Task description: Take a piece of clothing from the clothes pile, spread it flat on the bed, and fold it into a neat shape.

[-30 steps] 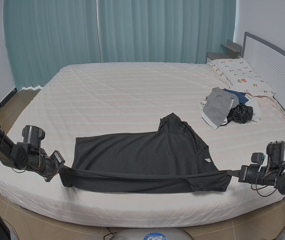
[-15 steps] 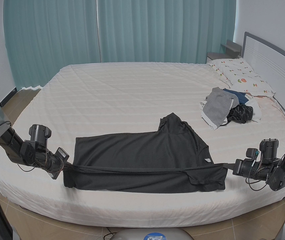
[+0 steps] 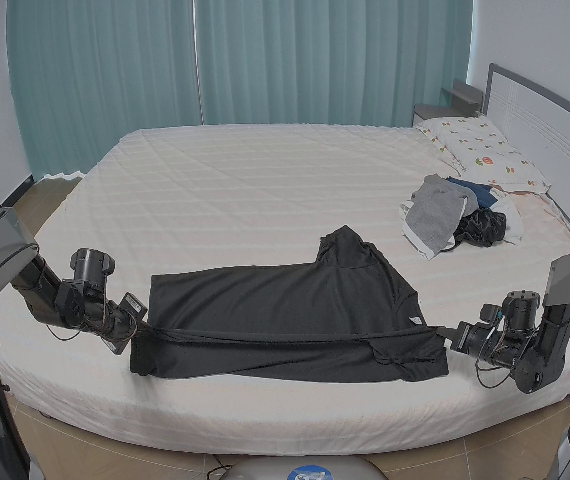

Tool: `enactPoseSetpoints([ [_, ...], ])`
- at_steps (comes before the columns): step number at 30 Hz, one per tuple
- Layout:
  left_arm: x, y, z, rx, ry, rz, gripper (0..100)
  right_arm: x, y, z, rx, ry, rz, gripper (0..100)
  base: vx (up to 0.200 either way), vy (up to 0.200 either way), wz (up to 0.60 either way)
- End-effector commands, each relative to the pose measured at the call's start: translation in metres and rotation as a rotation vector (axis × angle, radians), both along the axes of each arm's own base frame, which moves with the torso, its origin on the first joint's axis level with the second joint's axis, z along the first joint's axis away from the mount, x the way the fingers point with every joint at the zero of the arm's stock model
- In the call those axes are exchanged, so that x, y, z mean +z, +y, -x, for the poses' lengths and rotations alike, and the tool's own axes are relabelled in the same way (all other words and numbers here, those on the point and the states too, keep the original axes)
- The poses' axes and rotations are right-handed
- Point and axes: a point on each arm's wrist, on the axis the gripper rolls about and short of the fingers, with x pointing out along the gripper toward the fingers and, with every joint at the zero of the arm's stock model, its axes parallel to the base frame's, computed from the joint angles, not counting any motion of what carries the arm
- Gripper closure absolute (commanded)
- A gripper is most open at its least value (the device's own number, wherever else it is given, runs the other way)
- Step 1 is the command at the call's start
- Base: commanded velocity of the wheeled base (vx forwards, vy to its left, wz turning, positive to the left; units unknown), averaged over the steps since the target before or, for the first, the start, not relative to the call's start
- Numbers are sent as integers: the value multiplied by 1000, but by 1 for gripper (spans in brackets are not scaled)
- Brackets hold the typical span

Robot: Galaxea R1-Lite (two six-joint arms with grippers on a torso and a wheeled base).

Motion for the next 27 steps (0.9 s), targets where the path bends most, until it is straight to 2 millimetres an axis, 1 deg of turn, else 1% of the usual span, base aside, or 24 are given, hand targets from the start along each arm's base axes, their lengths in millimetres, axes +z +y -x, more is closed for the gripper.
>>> enactPoseSetpoints([
  [1, -3, 0, -7, 14, -30, -8, 100, -11, 3, -3, 4, 24, -8, 100, 0, 0, 0],
  [2, -2, 0, -8, 18, -38, -8, 100, -11, 3, -3, 3, 25, -9, 100, 0, 0, 0],
  [4, 3, 2, -12, 80, -106, 5, 100, -11, 3, -4, -7, 8, -9, 100, 0, 0, 0],
  [7, 12, 4, -4, 95, -125, 14, 100, -4, 1, -2, -20, -37, -9, 100, 0, 0, 0],
  [8, 16, 3, -1, 91, -130, 15, 100, -2, 1, 1, -20, -41, -11, 100, 0, 0, 0],
  [10, 21, 1, 8, 60, -131, -2, 100, 8, 1, 13, -16, -54, -9, 100, 0, 0, 0],
  [11, 21, 1, 8, 60, -131, -2, 100, 8, 1, 13, -16, -54, -9, 100, 0, 0, 0],
  [12, 23, 0, 17, 10, -128, -43, 100, 18, 2, 24, -10, -59, -11, 100, 0, 0, 0],
  [14, 25, 0, 24, -25, -119, -71, 100, 24, 2, 31, -7, -60, -11, 100, 0, 0, 0],
  [15, 27, 0, 30, -74, -110, -110, 100, 31, 1, 40, -1, -62, -11, 100, 0, 0, 0],
  [16, 28, 0, 32, -90, -107, -123, 100, 34, 1, 44, 2, -61, -11, 100, 0, 0, 0],
  [20, 33, 0, 42, -128, -76, -150, 100, 37, 1, 58, 18, -41, -1, 100, 0, 0, 0],
  [21, 33, 0, 42, -128, -76, -150, 100, 37, 1, 58, 18, -41, -1, 100, 0, 0, 0],
  [22, 35, 0, 48, -176, -57, -182, 100, 36, 2, 66, 37, -31, 29, 100, 0, 0, 0],
  [26, 39, 0, 58, -230, -33, -217, 100, 36, 3, 73, 75, -39, 82, 100, 0, 0, 0],
  [27, 40, 0, 62, -242, -15, -223, 100, 39, 4, 74, 79, -49, 87, 100, 0, 0, 0],
])
